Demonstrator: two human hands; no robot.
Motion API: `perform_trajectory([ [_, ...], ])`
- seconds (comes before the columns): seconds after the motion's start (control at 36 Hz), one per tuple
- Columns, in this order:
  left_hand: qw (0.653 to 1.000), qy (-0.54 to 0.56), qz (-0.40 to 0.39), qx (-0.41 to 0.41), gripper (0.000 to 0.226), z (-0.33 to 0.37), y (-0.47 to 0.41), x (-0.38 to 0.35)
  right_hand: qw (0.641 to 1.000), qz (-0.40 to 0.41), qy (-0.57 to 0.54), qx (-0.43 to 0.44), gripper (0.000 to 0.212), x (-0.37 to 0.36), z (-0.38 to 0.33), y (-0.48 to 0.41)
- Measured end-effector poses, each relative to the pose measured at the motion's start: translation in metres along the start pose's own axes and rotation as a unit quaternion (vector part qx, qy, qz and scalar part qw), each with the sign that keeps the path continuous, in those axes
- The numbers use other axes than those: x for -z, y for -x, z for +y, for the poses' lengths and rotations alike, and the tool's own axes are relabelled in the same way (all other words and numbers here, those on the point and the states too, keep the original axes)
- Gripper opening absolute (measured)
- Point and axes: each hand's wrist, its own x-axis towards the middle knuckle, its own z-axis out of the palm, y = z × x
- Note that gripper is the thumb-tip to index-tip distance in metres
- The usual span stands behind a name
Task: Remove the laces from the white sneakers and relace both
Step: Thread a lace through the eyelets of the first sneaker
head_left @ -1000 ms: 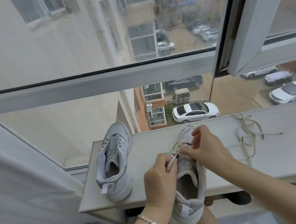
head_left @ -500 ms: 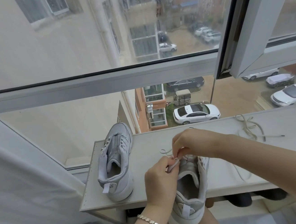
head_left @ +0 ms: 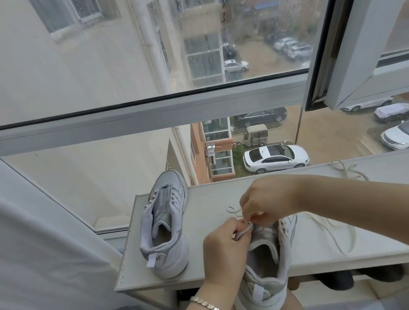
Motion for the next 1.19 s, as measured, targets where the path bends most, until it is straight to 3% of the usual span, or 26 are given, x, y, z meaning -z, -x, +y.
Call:
perform_trajectory([
  [0.22,1.0,-0.007,0.006,-0.003,0.013,0.001,-0.001,-0.001,0.998,0.023,-0.043,-0.033,0.022,-0.006,-0.003,-0.001],
  [0.31,1.0,-0.004,0.022,-0.01,0.012,0.001,0.0,-0.001,0.989,0.061,-0.114,-0.074,0.021,-0.014,-0.002,0.0],
  [0.5,0.997,-0.058,0.034,-0.037,0.012,0.001,-0.001,-0.003,0.893,0.228,-0.297,-0.25,0.01,-0.038,-0.011,0.007],
  [0.56,0.999,-0.045,0.023,-0.008,0.009,0.002,-0.002,-0.002,0.889,0.235,-0.293,-0.262,0.01,-0.039,-0.014,0.008],
  [0.61,0.999,-0.033,0.016,-0.004,0.016,0.004,-0.002,-0.001,0.905,0.213,-0.265,-0.256,0.014,-0.036,-0.015,0.009],
  [0.72,0.999,-0.036,0.014,-0.014,0.007,0.007,-0.002,-0.001,0.937,0.127,-0.243,-0.217,0.03,-0.024,-0.013,0.007],
  [0.94,0.999,-0.044,0.006,-0.018,0.012,0.008,-0.001,-0.001,0.957,0.083,-0.243,-0.137,0.017,-0.016,-0.001,0.015],
  [1.06,0.998,-0.057,0.004,-0.034,0.013,0.01,-0.001,0.0,0.965,0.099,-0.215,-0.112,0.015,-0.018,0.001,0.02],
  [1.19,0.997,-0.066,0.016,-0.036,0.009,0.012,-0.002,-0.001,0.958,0.248,-0.121,-0.076,0.017,-0.033,-0.013,0.019],
])
